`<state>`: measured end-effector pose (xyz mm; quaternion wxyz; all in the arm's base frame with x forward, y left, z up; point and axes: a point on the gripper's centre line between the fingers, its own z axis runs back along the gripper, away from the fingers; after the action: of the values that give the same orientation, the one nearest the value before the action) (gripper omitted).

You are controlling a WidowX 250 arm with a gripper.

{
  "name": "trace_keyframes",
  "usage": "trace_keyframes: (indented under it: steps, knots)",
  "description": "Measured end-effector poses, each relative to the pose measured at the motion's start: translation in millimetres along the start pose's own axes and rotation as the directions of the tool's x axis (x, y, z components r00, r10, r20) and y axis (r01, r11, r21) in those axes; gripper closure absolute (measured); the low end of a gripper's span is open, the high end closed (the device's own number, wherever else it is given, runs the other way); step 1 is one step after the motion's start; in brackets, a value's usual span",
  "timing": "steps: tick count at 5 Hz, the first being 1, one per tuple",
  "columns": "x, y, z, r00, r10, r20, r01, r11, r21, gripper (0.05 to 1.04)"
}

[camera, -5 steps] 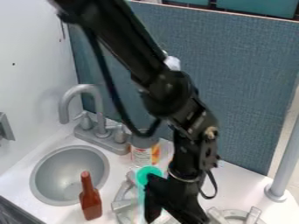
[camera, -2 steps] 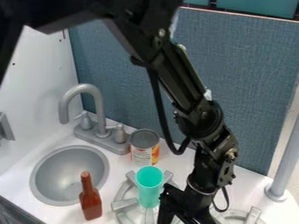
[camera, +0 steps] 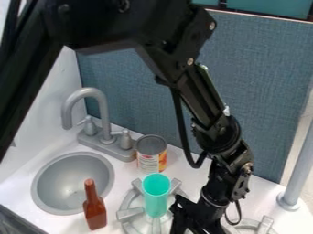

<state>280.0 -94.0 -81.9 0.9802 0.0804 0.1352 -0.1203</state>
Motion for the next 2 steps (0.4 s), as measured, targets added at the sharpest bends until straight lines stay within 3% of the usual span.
trace_keyframes:
  steps: [1, 2]
  knots:
    - [4.2, -5.4, -0.2, 1.0, -0.008, -0.002, 0.008, 1.0, -0.026, 0.671]
    - [-0.6, -5.8, -1.5, 1.0, -0.005, -0.014, 0.004, 1.0, -0.031, 0.702]
